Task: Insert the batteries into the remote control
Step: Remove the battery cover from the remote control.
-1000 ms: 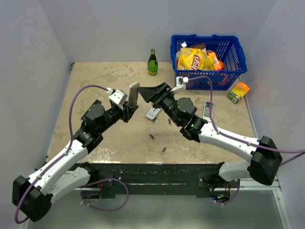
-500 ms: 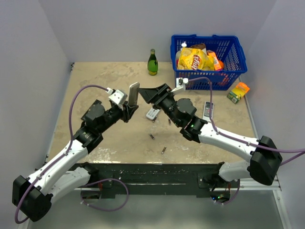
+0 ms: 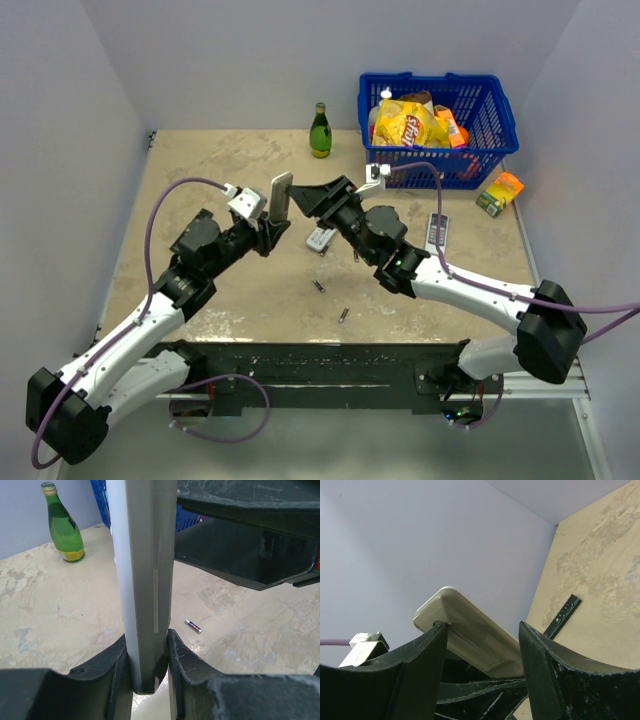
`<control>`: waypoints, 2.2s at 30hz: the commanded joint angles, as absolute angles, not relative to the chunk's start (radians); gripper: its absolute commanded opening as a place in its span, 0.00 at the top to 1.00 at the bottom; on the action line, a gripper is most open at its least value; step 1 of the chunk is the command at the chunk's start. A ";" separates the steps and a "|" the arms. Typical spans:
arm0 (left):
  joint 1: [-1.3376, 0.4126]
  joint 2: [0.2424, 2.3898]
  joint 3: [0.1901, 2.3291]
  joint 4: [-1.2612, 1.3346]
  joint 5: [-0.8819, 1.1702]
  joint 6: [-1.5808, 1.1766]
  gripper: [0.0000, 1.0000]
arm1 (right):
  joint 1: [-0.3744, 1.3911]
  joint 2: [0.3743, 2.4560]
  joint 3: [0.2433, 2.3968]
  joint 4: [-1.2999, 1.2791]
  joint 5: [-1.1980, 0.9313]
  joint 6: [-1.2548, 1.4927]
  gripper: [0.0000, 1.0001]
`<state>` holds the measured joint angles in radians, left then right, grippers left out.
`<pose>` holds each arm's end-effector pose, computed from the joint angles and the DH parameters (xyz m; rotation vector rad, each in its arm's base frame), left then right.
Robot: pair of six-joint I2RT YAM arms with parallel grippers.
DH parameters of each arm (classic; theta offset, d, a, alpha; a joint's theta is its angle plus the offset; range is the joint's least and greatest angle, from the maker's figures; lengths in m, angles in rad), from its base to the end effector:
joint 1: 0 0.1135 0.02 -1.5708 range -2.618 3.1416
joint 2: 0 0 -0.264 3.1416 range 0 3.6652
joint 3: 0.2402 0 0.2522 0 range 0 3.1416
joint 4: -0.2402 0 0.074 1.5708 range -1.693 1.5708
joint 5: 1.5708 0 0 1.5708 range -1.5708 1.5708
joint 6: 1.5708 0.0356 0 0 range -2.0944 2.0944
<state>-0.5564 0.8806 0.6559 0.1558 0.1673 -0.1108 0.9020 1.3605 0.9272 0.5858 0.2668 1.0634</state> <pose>0.1777 -0.1175 0.3135 0.4975 1.6031 -0.6440 0.2055 0.2448 0.3397 0.3709 1.5432 1.4038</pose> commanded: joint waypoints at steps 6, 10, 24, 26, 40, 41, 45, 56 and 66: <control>-0.555 0.884 0.658 0.216 0.181 -0.091 1.00 | 0.896 1.324 0.936 0.635 0.270 1.074 0.38; -0.557 0.888 0.660 0.216 0.189 -0.094 1.00 | 0.894 1.324 0.939 0.640 0.267 1.078 0.38; -0.558 0.885 0.657 0.221 0.196 -0.084 1.00 | 0.891 1.347 0.937 0.632 0.265 1.112 0.40; -0.558 0.887 0.657 0.221 0.201 -0.081 1.00 | 0.891 1.354 0.948 0.624 0.258 1.114 0.41; -0.623 0.894 0.652 0.187 0.066 0.035 1.00 | 0.884 1.367 1.000 0.410 0.232 1.123 0.51; -0.630 0.903 0.649 0.184 0.045 0.050 1.00 | 0.879 1.368 0.993 0.410 0.224 1.134 0.52; -0.687 0.926 0.644 0.178 -0.026 0.086 1.00 | 0.858 1.393 0.985 0.393 0.161 1.170 0.54; -0.727 0.969 0.661 0.135 -0.081 -0.032 1.00 | 0.825 1.295 0.885 0.359 0.119 0.987 0.50; -0.716 0.956 0.761 -0.041 0.070 -0.124 1.00 | 0.831 1.034 0.818 0.236 -0.055 -0.076 0.20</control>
